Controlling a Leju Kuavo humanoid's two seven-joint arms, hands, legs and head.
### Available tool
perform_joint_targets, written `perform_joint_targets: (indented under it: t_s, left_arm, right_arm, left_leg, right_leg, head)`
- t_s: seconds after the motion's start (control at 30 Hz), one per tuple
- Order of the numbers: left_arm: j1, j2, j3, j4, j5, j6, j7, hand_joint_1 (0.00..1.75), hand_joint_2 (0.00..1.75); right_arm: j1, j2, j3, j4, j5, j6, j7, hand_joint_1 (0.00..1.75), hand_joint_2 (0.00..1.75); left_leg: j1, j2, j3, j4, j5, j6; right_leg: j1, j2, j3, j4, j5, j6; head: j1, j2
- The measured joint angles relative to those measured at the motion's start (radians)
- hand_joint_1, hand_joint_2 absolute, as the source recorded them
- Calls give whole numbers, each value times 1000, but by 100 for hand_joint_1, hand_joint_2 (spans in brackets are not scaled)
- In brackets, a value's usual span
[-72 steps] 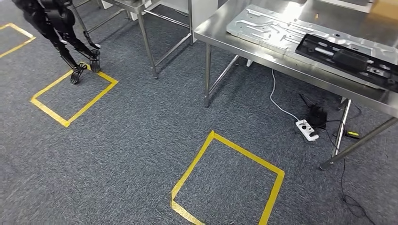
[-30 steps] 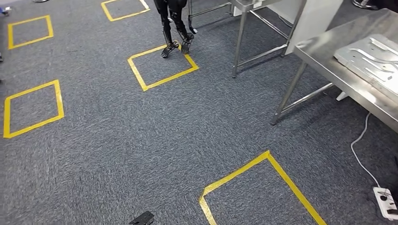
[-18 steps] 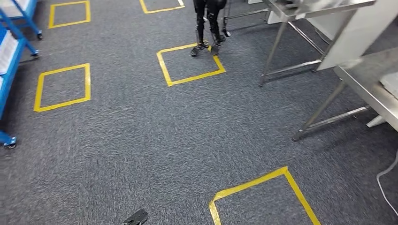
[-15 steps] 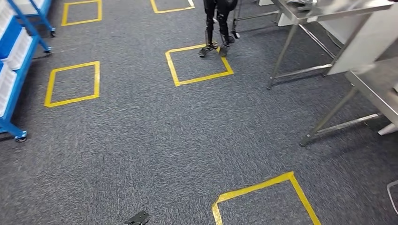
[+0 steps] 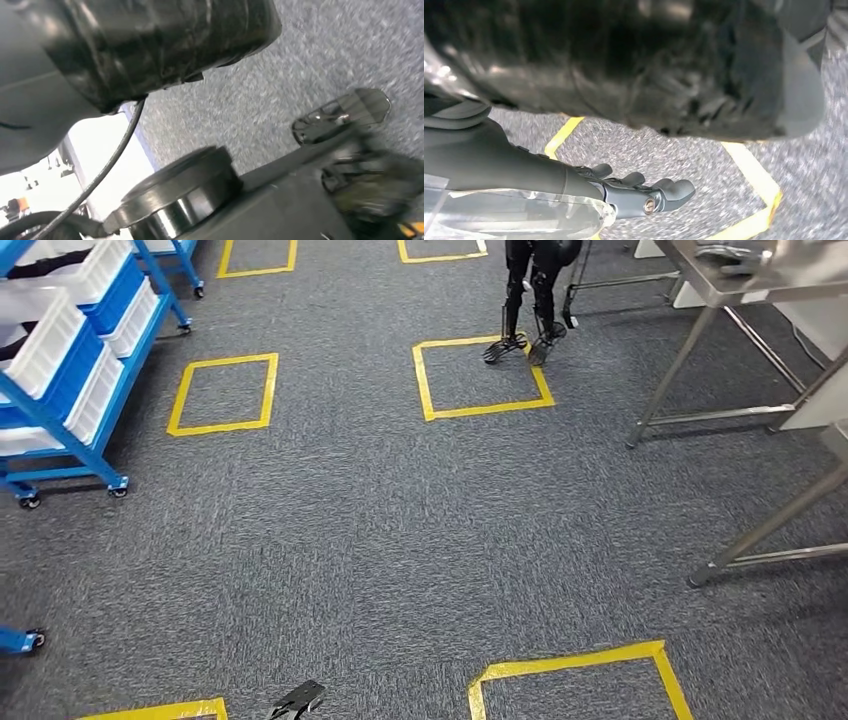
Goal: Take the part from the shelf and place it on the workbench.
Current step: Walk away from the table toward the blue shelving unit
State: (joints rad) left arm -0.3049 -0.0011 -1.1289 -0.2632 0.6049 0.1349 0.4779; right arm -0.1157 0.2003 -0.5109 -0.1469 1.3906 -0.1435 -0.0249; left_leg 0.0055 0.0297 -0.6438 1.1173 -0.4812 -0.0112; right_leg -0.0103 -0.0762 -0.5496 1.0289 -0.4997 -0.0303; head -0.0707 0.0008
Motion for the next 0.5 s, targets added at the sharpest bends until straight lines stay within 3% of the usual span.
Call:
perform_joint_targets:
  t_s: [0.03,0.1,0.17,0.23,0.3,0.37,0.4,0.43,0.5]
  left_arm:
    - [-12,-2,-2,0,-12,0,9,0,0]
    - [-29,-5,-8,0,-20,-3,20,0,0]
    - [-26,-4,-12,0,-7,-6,19,0,0]
    - [-8,0,-14,0,18,-7,3,0,0]
    - [7,5,-14,0,42,-8,-21,0,0]
    - [17,15,-14,0,56,-10,-38,0,0]
    - [22,19,-14,1,59,-11,-41,0,0]
    - [28,23,-14,1,59,-8,-38,0,0]
    - [36,26,-14,1,59,14,-24,0,0]
  right_arm:
    - [0,0,2,0,12,15,3,0,0]
    - [-1,-1,10,0,38,46,3,0,0]
    - [-2,-2,23,0,63,76,1,0,0]
    - [-3,-2,38,0,86,91,1,0,0]
    - [0,-1,55,0,107,91,3,0,0]
    - [4,0,72,0,122,88,5,0,0]
    - [6,1,80,0,127,87,6,0,0]
    - [6,3,86,0,130,88,8,0,0]
    - [3,6,98,0,134,101,21,0,0]
  left_leg:
    - [-6,20,29,-57,18,6]
    - [-17,42,50,-105,23,17]
    - [-15,22,53,-113,25,24]
    - [-7,4,63,-124,29,33]
    - [-4,-17,67,-129,31,39]
    - [-4,-47,67,-127,30,43]
    - [-4,-63,68,-125,28,43]
    - [-3,-80,69,-122,26,42]
    - [-1,-111,68,-111,19,35]
  right_leg:
    - [3,-11,3,0,-3,4]
    - [7,-30,7,-1,-7,12]
    - [8,-41,13,-3,-12,22]
    - [6,-5,5,28,-37,31]
    - [2,48,-46,135,-91,36]
    - [0,63,-110,251,-126,39]
    - [-1,65,-125,269,-118,40]
    - [-3,68,-122,250,-91,40]
    - [-11,101,-80,137,-19,39]
  head:
    - [0,0]
    - [2,0]
    - [2,0]
    - [6,0]
    - [11,0]
    - [12,0]
    - [12,0]
    - [12,0]
    - [12,0]
